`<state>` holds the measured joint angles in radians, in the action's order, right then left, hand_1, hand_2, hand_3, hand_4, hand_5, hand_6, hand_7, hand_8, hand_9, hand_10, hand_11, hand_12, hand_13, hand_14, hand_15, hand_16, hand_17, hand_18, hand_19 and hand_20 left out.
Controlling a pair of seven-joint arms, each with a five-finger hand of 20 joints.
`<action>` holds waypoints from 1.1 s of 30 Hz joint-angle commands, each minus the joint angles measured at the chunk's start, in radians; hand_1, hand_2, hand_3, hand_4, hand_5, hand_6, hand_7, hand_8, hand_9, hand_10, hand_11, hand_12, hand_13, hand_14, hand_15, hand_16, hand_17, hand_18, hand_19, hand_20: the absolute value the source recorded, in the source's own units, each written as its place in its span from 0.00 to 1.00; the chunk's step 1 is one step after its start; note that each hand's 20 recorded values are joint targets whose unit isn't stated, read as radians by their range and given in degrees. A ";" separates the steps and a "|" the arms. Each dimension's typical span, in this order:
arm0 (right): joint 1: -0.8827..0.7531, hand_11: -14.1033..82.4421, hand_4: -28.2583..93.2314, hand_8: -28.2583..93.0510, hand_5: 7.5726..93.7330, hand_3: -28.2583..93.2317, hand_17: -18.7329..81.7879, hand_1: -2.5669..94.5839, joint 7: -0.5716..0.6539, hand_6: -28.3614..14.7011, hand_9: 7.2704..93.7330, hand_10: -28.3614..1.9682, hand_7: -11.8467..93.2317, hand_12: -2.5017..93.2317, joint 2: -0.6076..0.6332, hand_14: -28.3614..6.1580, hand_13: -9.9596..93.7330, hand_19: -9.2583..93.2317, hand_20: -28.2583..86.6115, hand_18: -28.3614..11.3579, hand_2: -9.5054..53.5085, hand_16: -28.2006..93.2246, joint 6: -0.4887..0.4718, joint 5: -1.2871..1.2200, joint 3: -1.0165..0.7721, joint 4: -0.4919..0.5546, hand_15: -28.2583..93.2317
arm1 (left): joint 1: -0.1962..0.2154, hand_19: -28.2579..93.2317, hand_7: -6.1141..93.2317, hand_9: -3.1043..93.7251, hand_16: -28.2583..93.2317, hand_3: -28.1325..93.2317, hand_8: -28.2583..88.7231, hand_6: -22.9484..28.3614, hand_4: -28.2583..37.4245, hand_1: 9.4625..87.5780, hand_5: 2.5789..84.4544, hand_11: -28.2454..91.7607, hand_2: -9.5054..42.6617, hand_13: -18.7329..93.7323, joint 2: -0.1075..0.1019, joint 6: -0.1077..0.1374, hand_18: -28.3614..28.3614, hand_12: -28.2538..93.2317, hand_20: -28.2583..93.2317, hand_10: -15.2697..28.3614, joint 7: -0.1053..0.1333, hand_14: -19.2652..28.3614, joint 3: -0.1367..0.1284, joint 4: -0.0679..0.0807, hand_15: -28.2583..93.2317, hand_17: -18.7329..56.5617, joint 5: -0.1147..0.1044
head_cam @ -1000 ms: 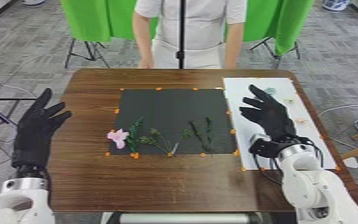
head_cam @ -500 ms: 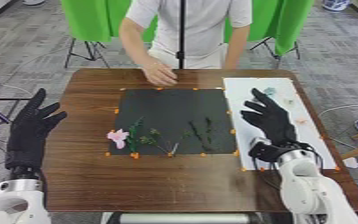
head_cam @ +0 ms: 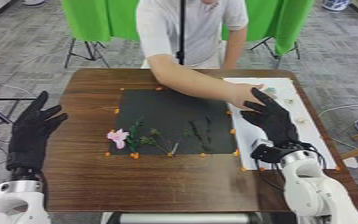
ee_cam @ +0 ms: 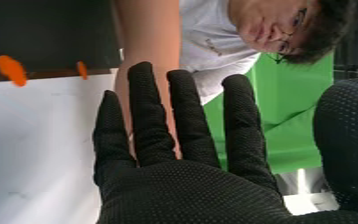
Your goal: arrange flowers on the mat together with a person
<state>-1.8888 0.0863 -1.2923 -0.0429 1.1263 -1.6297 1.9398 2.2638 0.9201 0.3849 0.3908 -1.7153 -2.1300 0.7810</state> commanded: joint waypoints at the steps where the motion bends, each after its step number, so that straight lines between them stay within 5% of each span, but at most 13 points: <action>1: -0.017 0.28 0.00 0.13 0.32 0.88 0.19 0.19 -0.008 0.77 0.37 0.47 0.27 0.19 0.001 0.30 0.37 0.47 0.42 0.24 0.22 0.34 0.016 0.008 0.020 0.006 0.54 | 0.021 0.60 0.14 0.38 0.18 0.88 0.18 0.51 0.00 0.14 0.36 0.42 0.25 0.37 0.011 -0.009 0.89 0.32 0.36 0.73 -0.004 0.90 -0.002 -0.004 0.62 0.15 0.004; 13: 0.006 0.28 0.00 0.13 0.32 0.88 0.19 0.19 0.007 0.77 0.37 0.47 0.27 0.19 0.023 0.30 0.37 0.47 0.42 0.24 0.22 0.34 0.027 0.011 0.030 0.009 0.54 | 0.019 0.59 0.14 0.38 0.17 0.88 0.18 0.51 0.00 0.14 0.36 0.42 0.25 0.37 0.026 -0.011 0.89 0.32 0.36 0.73 -0.012 0.89 -0.003 -0.006 0.62 0.15 0.015; 19: 0.009 0.28 0.00 0.13 0.32 0.88 0.19 0.19 0.011 0.77 0.38 0.47 0.27 0.19 0.024 0.30 0.37 0.46 0.42 0.25 0.22 0.34 0.030 0.007 0.035 0.008 0.54 | 0.016 0.59 0.14 0.38 0.17 0.88 0.18 0.51 0.00 0.14 0.36 0.42 0.25 0.37 0.026 -0.007 0.89 0.32 0.36 0.73 -0.012 0.90 0.000 -0.007 0.62 0.15 0.016; 21: 0.008 0.28 0.00 0.13 0.32 0.88 0.19 0.19 0.010 0.77 0.38 0.47 0.27 0.19 0.022 0.29 0.37 0.47 0.42 0.24 0.22 0.34 0.028 0.008 0.033 0.009 0.55 | 0.020 0.59 0.14 0.38 0.17 0.88 0.18 0.51 0.00 0.14 0.36 0.42 0.25 0.37 0.008 0.006 0.89 0.32 0.36 0.73 0.001 0.90 0.007 -0.008 0.62 0.15 -0.001; 33: 0.012 0.28 0.00 0.13 0.32 0.88 0.19 0.19 0.011 0.77 0.38 0.47 0.27 0.19 0.026 0.30 0.38 0.46 0.42 0.25 0.22 0.34 0.018 0.009 0.033 0.005 0.55 | 0.012 0.59 0.14 0.38 0.17 0.88 0.18 0.51 0.00 0.14 0.36 0.42 0.25 0.37 0.018 0.005 0.88 0.32 0.36 0.73 -0.006 0.90 0.012 -0.007 0.62 0.15 0.007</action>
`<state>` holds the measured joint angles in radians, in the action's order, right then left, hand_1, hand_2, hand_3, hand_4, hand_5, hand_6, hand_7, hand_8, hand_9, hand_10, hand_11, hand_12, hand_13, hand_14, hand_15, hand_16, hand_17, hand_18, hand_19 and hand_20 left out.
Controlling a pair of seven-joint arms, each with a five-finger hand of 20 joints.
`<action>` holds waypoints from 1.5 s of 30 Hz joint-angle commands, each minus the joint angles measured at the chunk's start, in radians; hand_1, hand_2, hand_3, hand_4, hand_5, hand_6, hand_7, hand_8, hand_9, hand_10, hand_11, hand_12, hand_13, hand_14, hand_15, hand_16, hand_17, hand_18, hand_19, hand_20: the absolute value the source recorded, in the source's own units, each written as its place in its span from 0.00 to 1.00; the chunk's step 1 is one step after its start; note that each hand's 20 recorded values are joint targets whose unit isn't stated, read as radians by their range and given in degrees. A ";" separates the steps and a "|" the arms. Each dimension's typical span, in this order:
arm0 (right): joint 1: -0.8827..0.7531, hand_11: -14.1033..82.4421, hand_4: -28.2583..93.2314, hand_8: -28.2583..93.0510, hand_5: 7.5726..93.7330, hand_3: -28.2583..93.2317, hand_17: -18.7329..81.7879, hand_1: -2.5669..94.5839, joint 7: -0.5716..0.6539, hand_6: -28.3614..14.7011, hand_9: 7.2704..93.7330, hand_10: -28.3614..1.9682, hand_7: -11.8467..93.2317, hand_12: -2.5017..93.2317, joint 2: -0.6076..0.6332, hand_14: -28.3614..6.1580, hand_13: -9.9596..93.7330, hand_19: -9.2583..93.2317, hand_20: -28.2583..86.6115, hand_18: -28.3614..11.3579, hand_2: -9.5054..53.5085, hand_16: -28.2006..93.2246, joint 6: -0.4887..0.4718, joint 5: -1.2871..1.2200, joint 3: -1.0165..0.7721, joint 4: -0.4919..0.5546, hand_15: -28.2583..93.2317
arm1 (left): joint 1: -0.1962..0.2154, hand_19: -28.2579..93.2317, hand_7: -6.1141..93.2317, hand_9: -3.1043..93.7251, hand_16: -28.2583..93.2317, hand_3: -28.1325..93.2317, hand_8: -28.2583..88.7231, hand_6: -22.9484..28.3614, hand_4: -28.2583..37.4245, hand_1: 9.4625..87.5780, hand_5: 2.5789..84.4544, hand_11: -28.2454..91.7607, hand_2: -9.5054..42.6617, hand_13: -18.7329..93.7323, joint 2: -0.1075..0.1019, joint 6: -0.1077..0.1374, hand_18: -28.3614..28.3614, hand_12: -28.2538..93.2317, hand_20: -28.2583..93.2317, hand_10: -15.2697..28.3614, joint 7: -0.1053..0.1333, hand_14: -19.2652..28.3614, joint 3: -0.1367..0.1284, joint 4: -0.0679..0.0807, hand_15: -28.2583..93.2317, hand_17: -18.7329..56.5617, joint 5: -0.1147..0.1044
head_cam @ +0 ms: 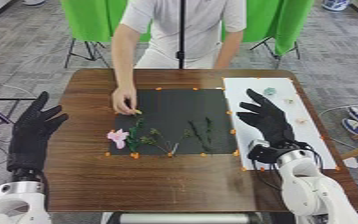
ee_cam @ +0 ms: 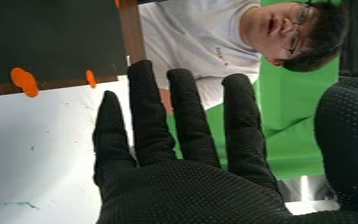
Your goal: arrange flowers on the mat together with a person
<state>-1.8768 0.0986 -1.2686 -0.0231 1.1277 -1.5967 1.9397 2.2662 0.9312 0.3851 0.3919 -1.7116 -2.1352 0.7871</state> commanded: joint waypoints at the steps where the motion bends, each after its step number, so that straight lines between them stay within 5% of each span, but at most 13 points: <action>1: 0.003 0.28 0.00 0.13 0.32 0.88 0.19 0.19 0.000 0.77 0.38 0.47 0.27 0.19 0.002 0.30 0.38 0.46 0.42 0.25 0.22 0.34 -0.002 0.006 0.001 0.004 0.55 | 0.012 0.59 0.14 0.38 0.17 0.88 0.18 0.51 0.00 0.14 0.36 0.42 0.25 0.37 -0.008 0.016 0.88 0.32 0.36 0.73 0.003 0.90 0.014 -0.002 0.62 0.15 -0.011; 6: 0.005 0.28 0.00 0.13 0.32 0.88 0.19 0.19 0.000 0.77 0.38 0.47 0.27 0.18 0.001 0.30 0.38 0.46 0.42 0.25 0.22 0.34 -0.005 0.011 0.002 0.003 0.55 | 0.015 0.59 0.14 0.38 0.17 0.88 0.18 0.51 0.00 0.14 0.36 0.42 0.25 0.37 -0.035 0.031 0.88 0.32 0.36 0.73 0.022 0.90 0.023 -0.001 0.62 0.15 -0.033; 14: 0.006 0.28 0.00 0.13 0.32 0.88 0.19 0.19 -0.001 0.77 0.38 0.47 0.27 0.18 0.003 0.30 0.38 0.46 0.42 0.25 0.21 0.34 -0.007 0.019 -0.002 0.004 0.55 | 0.012 0.59 0.14 0.38 0.17 0.88 0.18 0.51 0.00 0.14 0.36 0.42 0.25 0.37 -0.019 0.018 0.88 0.32 0.36 0.73 0.014 0.90 0.016 -0.002 0.62 0.15 -0.019; 19: 0.006 0.29 0.00 0.13 0.32 0.88 0.20 0.20 -0.006 0.77 0.38 0.47 0.27 0.19 0.026 0.29 0.39 0.49 0.43 0.24 0.21 0.34 0.017 0.070 -0.011 0.013 0.56 | 0.018 0.59 0.14 0.38 0.17 0.88 0.18 0.51 0.00 0.14 0.36 0.42 0.25 0.37 -0.026 0.021 0.88 0.32 0.36 0.73 0.027 0.90 0.016 -0.003 0.62 0.15 -0.025; 24: 0.014 0.35 0.01 0.12 0.35 0.89 0.29 0.23 -0.022 0.75 0.43 0.45 0.29 0.19 0.112 0.29 0.47 0.61 0.46 0.10 0.19 0.33 0.198 0.186 -0.008 0.033 0.65 | 0.021 0.59 0.14 0.38 0.17 0.88 0.18 0.51 0.00 0.14 0.36 0.42 0.26 0.37 -0.026 0.020 0.88 0.32 0.36 0.73 0.034 0.90 0.011 -0.006 0.62 0.15 -0.022; 27: 0.022 0.38 0.01 0.12 0.37 0.88 0.34 0.25 0.023 0.74 0.45 0.44 0.31 0.19 0.158 0.30 0.51 0.67 0.47 0.08 0.16 0.33 0.253 0.284 -0.041 0.047 0.70 | 0.028 0.59 0.14 0.38 0.17 0.88 0.17 0.51 0.00 0.14 0.36 0.42 0.25 0.37 -0.045 0.031 0.88 0.32 0.36 0.73 0.046 0.90 0.010 -0.009 0.62 0.14 -0.035; 28: 0.075 0.39 0.01 0.12 0.37 0.89 0.36 0.26 0.090 0.73 0.45 0.42 0.31 0.19 0.204 0.30 0.51 0.68 0.47 0.07 0.15 0.33 0.331 0.320 0.013 0.049 0.71 | 0.030 0.59 0.14 0.38 0.17 0.88 0.17 0.51 0.00 0.14 0.36 0.42 0.25 0.37 -0.045 0.031 0.88 0.32 0.36 0.73 0.046 0.90 0.008 -0.010 0.62 0.14 -0.035; 32: 0.103 0.43 0.02 0.12 0.38 0.88 0.40 0.27 0.198 0.71 0.46 0.38 0.31 0.20 0.273 0.31 0.54 0.73 0.46 0.08 0.13 0.32 0.390 0.449 -0.006 0.042 0.75 | 0.033 0.59 0.14 0.38 0.17 0.88 0.17 0.51 0.00 0.14 0.36 0.42 0.25 0.37 -0.043 0.029 0.88 0.32 0.36 0.73 0.045 0.90 0.008 -0.012 0.62 0.14 -0.033; 45: 0.162 0.50 0.04 0.12 0.42 0.87 0.44 0.30 0.512 0.70 0.49 0.35 0.32 0.21 0.452 0.32 0.57 0.79 0.42 0.10 0.08 0.33 0.269 0.844 -0.001 -0.061 0.81 | 0.036 0.60 0.14 0.38 0.17 0.88 0.17 0.52 0.00 0.14 0.36 0.42 0.26 0.37 -0.055 0.034 0.88 0.32 0.36 0.73 0.053 0.90 0.012 -0.012 0.63 0.14 -0.041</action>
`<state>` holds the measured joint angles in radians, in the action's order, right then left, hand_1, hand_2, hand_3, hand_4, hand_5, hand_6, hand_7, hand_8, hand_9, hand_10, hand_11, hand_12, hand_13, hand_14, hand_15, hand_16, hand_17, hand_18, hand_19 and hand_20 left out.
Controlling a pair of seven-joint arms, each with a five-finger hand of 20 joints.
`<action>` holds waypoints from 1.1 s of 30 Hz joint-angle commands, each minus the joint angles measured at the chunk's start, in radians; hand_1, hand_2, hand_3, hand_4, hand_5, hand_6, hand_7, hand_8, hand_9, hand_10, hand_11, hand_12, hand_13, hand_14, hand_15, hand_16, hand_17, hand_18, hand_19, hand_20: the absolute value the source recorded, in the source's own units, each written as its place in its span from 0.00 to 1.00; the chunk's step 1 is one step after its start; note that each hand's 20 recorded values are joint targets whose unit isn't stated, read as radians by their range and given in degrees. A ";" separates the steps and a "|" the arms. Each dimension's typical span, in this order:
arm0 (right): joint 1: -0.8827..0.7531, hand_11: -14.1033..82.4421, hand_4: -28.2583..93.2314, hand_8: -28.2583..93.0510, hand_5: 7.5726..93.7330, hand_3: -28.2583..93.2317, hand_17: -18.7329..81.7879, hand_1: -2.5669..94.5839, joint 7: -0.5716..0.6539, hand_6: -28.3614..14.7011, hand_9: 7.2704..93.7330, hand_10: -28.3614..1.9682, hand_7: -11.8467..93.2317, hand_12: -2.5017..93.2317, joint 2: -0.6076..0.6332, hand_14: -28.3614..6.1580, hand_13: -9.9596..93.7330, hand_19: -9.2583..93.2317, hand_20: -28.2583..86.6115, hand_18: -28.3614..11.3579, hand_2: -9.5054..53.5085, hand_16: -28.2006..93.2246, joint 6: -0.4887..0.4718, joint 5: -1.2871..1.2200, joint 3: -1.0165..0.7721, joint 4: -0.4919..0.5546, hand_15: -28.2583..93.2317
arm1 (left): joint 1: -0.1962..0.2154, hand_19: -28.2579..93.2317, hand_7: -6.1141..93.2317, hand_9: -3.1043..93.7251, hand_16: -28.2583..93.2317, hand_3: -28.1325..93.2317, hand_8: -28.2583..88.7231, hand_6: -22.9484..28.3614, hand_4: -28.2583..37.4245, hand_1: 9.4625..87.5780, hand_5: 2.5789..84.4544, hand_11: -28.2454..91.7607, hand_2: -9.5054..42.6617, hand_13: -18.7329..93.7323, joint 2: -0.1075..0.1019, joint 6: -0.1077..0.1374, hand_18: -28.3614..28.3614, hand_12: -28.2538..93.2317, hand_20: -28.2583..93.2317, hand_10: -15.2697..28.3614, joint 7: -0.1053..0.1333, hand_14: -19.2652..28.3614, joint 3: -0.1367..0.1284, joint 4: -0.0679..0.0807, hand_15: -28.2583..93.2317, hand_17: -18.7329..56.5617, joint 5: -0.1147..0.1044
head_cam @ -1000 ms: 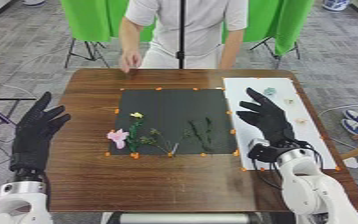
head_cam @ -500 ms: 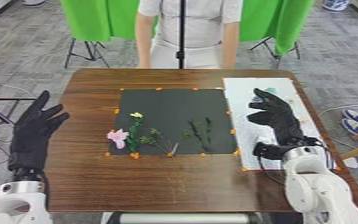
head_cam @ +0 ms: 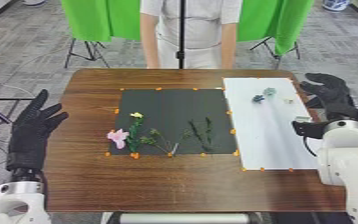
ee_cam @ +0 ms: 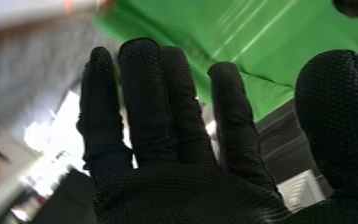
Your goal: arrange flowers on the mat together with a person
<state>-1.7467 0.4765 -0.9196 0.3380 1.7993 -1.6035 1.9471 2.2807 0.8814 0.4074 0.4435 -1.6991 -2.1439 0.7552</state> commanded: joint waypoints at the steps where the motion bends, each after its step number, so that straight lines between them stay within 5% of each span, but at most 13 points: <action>1: 0.031 0.50 0.04 0.12 0.42 0.87 0.44 0.31 0.149 0.70 0.49 0.35 0.32 0.21 0.111 0.33 0.57 0.79 0.42 0.10 0.08 0.33 -0.104 0.199 0.013 -0.080 0.81 | 0.018 0.60 0.14 0.38 0.17 0.88 0.17 0.52 0.00 0.14 0.36 0.42 0.26 0.37 -0.002 0.008 0.88 0.32 0.36 0.73 -0.002 0.90 -0.001 -0.002 0.63 0.15 -0.005; 13: 0.102 0.48 0.04 0.11 0.42 0.87 0.44 0.34 0.164 0.72 0.50 0.36 0.34 0.21 0.147 0.35 0.59 0.79 0.39 0.11 0.04 0.32 -0.183 0.350 0.164 -0.240 0.80 | 0.004 0.60 0.14 0.38 0.17 0.88 0.18 0.52 0.00 0.15 0.36 0.42 0.26 0.37 0.008 -0.001 0.88 0.32 0.36 0.73 -0.016 0.91 0.004 0.002 0.63 0.15 0.006; 20: 0.102 0.48 0.04 0.11 0.42 0.87 0.43 0.34 0.133 0.73 0.50 0.38 0.35 0.21 0.170 0.36 0.59 0.78 0.39 0.12 0.03 0.33 -0.195 0.382 0.192 -0.263 0.79 | 0.002 0.60 0.14 0.38 0.17 0.88 0.18 0.52 0.00 0.15 0.36 0.42 0.26 0.38 -0.030 0.026 0.88 0.32 0.36 0.73 0.012 0.91 0.026 0.006 0.63 0.15 -0.029; 25: 0.100 0.49 0.03 0.10 0.43 0.88 0.42 0.36 0.117 0.76 0.51 0.40 0.38 0.20 0.180 0.38 0.60 0.75 0.38 0.11 0.01 0.33 -0.209 0.426 0.218 -0.283 0.78 | -0.001 0.60 0.14 0.38 0.17 0.89 0.17 0.52 0.00 0.15 0.36 0.42 0.26 0.38 -0.013 0.016 0.88 0.32 0.36 0.73 -0.007 0.91 0.021 0.005 0.63 0.15 -0.015; 33: 0.167 0.49 0.02 0.09 0.46 0.87 0.42 0.39 0.114 0.77 0.53 0.44 0.40 0.20 0.204 0.43 0.62 0.74 0.39 0.11 0.00 0.33 -0.236 0.474 0.308 -0.337 0.76 | -0.018 0.60 0.14 0.38 0.17 0.88 0.17 0.52 0.00 0.15 0.36 0.42 0.26 0.37 -0.016 0.013 0.88 0.32 0.36 0.73 -0.012 0.91 0.026 0.008 0.63 0.14 -0.011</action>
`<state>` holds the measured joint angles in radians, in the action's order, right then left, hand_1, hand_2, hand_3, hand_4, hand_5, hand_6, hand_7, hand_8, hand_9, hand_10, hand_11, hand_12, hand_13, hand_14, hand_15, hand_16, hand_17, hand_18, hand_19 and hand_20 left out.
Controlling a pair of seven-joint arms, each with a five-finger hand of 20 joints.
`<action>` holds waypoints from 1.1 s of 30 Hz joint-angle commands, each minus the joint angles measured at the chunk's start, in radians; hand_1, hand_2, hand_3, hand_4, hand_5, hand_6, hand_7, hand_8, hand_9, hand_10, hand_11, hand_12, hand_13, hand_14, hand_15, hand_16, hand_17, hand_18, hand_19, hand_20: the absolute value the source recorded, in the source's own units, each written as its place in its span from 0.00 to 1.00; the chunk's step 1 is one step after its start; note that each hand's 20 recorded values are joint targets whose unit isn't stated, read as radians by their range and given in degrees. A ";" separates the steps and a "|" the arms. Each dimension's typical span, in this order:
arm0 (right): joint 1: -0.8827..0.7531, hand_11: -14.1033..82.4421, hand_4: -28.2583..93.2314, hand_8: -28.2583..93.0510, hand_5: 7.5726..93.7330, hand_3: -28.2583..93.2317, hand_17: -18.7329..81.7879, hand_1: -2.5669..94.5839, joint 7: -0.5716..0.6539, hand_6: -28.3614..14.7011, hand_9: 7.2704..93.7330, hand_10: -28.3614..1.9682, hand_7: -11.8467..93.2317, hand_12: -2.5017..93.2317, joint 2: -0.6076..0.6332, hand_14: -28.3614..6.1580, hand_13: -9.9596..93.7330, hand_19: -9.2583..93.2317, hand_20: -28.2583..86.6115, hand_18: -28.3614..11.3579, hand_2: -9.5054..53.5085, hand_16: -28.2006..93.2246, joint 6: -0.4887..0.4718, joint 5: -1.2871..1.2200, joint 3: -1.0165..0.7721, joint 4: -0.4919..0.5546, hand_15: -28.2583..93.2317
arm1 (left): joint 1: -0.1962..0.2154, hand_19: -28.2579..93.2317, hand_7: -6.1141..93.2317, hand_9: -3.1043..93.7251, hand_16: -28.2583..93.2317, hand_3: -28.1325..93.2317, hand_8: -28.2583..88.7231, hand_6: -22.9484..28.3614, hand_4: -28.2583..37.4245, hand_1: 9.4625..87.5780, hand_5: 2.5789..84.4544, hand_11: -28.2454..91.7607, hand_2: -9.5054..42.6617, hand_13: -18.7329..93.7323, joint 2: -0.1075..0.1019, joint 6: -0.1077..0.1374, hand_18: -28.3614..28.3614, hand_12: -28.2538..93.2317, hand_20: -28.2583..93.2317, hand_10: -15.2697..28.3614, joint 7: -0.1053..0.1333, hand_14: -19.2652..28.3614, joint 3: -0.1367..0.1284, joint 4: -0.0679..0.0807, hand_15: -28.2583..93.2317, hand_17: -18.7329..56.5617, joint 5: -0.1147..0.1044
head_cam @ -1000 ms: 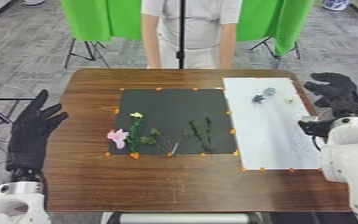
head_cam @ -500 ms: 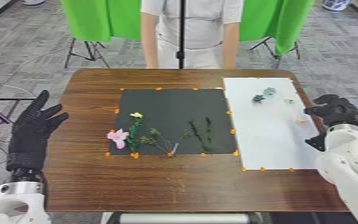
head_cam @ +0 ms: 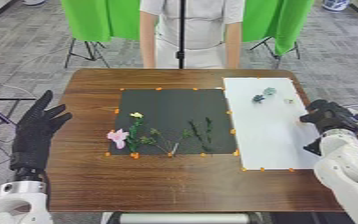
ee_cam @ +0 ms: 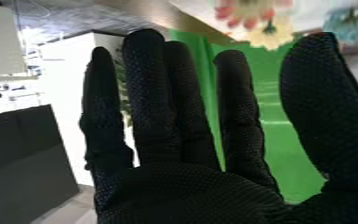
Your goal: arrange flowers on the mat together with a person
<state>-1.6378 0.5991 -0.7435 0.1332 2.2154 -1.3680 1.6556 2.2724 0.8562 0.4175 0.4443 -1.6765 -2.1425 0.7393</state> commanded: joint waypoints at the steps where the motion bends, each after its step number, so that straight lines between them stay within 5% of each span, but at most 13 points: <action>1: 0.070 0.49 0.02 0.09 0.47 0.87 0.42 0.40 -0.010 0.78 0.54 0.45 0.40 0.20 0.032 0.43 0.62 0.74 0.39 0.11 0.00 0.33 -0.032 0.061 0.089 -0.052 0.76 | -0.011 0.60 0.14 0.38 0.17 0.88 0.17 0.52 0.00 0.15 0.36 0.42 0.26 0.38 0.013 0.000 0.88 0.32 0.36 0.73 -0.017 0.91 0.002 0.006 0.63 0.15 0.008; 9: 0.124 0.50 0.01 0.11 0.55 0.85 0.44 0.46 -0.011 0.80 0.60 0.54 0.42 0.20 0.055 0.51 0.67 0.73 0.41 0.14 0.00 0.34 0.049 0.134 0.208 -0.109 0.73 | -0.025 0.60 0.15 0.38 0.17 0.89 0.17 0.52 0.00 0.15 0.36 0.42 0.26 0.37 0.035 -0.019 0.88 0.32 0.36 0.73 -0.041 0.91 -0.003 0.008 0.63 0.14 0.028; 12: 0.114 0.35 0.00 0.17 0.66 0.78 0.47 0.58 -0.026 0.79 0.79 0.72 0.46 0.36 0.056 0.68 0.76 0.76 0.45 0.21 0.00 0.44 0.055 0.173 0.214 -0.123 0.68 | -0.022 0.60 0.15 0.38 0.17 0.89 0.17 0.52 0.00 0.15 0.36 0.42 0.26 0.38 0.040 -0.024 0.88 0.32 0.36 0.73 -0.043 0.91 -0.009 0.006 0.63 0.14 0.020; 16: 0.102 0.31 0.00 0.20 0.77 0.76 0.47 0.64 -0.025 0.81 0.89 0.81 0.45 0.41 0.056 0.82 0.81 0.79 0.50 0.27 0.00 0.50 0.062 0.170 0.218 -0.130 0.64 | -0.019 0.60 0.15 0.38 0.17 0.89 0.17 0.52 0.00 0.15 0.36 0.42 0.26 0.38 0.047 -0.028 0.88 0.32 0.36 0.73 -0.039 0.91 -0.015 0.005 0.63 0.14 0.016; 27: 0.079 0.31 0.00 0.21 0.83 0.76 0.50 0.67 -0.046 0.78 0.93 0.85 0.43 0.42 0.066 0.83 0.85 0.79 0.52 0.36 0.00 0.51 0.210 0.199 0.183 -0.055 0.63 | -0.011 0.60 0.15 0.38 0.17 0.88 0.17 0.52 0.00 0.15 0.36 0.42 0.26 0.38 0.058 -0.033 0.88 0.32 0.36 0.73 -0.054 0.91 -0.038 -0.005 0.63 0.14 0.029; 33: 0.201 0.32 0.00 0.22 0.83 0.77 0.50 0.66 -0.134 0.78 0.93 0.85 0.43 0.43 0.059 0.82 0.85 0.79 0.53 0.37 0.00 0.52 0.254 0.204 0.297 0.083 0.63 | 0.028 0.60 0.15 0.38 0.17 0.88 0.17 0.52 0.00 0.15 0.36 0.42 0.26 0.38 0.058 -0.018 0.88 0.32 0.36 0.73 -0.035 0.91 -0.066 -0.017 0.63 0.14 0.009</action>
<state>-1.5628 0.5583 -0.6840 0.3451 2.3894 -1.1743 1.5838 2.2508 0.9029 0.3960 0.4027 -1.7147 -2.1456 0.7598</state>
